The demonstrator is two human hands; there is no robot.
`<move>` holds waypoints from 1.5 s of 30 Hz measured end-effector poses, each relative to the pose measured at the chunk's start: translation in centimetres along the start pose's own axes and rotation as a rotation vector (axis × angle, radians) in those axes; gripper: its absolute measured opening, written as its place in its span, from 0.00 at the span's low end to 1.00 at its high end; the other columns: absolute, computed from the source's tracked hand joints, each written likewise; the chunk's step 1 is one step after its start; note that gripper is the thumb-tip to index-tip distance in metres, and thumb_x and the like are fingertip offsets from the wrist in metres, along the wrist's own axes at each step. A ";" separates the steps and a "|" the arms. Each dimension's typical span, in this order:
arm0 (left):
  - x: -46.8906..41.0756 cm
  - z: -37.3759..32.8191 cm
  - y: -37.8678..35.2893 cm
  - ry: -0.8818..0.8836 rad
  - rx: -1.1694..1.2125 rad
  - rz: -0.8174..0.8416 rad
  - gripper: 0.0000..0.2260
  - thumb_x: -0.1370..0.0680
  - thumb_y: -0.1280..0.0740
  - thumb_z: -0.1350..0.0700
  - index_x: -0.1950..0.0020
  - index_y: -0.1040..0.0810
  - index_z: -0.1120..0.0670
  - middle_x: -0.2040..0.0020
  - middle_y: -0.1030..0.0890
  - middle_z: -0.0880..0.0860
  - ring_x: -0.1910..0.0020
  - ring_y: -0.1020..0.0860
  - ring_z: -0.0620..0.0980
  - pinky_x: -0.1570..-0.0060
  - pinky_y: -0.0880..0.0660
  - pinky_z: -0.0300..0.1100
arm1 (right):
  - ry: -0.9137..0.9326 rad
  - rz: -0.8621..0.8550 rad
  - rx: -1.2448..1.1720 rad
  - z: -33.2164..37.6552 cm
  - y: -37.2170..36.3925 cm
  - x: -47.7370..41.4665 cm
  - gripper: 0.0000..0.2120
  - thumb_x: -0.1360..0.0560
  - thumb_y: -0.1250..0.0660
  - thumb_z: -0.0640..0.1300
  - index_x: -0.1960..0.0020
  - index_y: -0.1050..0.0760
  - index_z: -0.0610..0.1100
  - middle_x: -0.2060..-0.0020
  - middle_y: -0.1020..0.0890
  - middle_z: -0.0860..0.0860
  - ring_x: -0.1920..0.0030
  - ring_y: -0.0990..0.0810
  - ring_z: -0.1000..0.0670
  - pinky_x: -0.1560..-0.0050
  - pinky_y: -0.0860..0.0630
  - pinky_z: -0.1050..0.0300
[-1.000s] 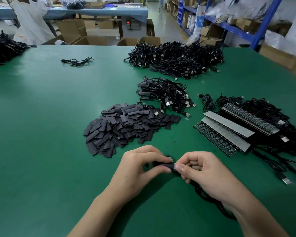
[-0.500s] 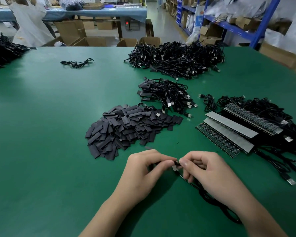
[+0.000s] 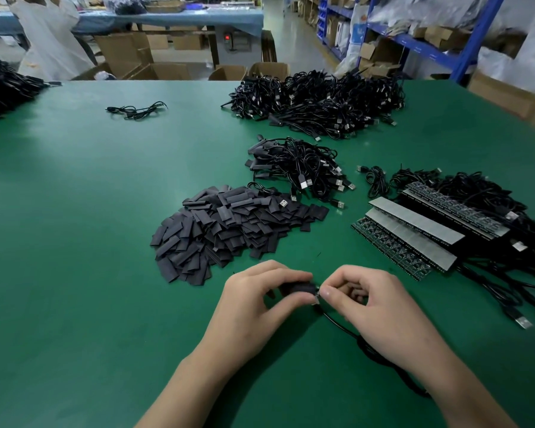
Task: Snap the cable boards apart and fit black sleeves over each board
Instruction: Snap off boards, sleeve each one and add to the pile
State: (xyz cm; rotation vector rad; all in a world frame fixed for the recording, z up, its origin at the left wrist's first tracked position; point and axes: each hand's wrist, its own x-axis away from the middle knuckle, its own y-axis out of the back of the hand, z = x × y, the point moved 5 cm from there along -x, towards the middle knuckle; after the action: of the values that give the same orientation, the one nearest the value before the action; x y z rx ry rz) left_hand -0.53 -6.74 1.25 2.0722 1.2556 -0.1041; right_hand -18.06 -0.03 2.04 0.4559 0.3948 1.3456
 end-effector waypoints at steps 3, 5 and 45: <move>0.0 0.0 -0.1 -0.012 -0.012 0.013 0.09 0.23 0.25 0.46 0.46 0.13 0.48 0.54 0.17 0.40 0.56 0.19 0.41 0.54 0.25 0.34 | -0.001 -0.001 0.002 0.0 0.0 0.0 0.07 0.24 0.27 0.47 0.59 0.18 0.58 0.67 0.17 0.52 0.67 0.23 0.54 0.61 0.24 0.53; 0.0 -0.1 0.0 -0.040 -0.024 0.011 0.09 0.23 0.25 0.47 0.47 0.13 0.50 0.55 0.17 0.41 0.57 0.19 0.40 0.53 0.26 0.31 | -0.011 0.005 -0.014 -0.1 -0.1 0.0 0.07 0.24 0.27 0.47 0.59 0.17 0.57 0.66 0.17 0.52 0.66 0.23 0.56 0.60 0.24 0.52; -0.2 -0.2 1.5 -0.066 -0.044 -0.054 0.14 0.27 0.21 0.51 0.43 0.14 0.50 0.54 0.17 0.41 0.55 0.18 0.42 0.50 0.23 0.35 | -0.046 -0.026 -0.100 -0.4 0.3 -0.2 0.07 0.23 0.29 0.46 0.57 0.17 0.57 0.70 0.20 0.49 0.68 0.26 0.56 0.63 0.27 0.53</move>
State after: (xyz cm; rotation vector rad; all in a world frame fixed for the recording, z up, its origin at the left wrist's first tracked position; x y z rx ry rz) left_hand 0.53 -7.22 2.29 1.9819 1.2630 -0.1671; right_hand -18.54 -0.20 1.81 0.3965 0.2928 1.3205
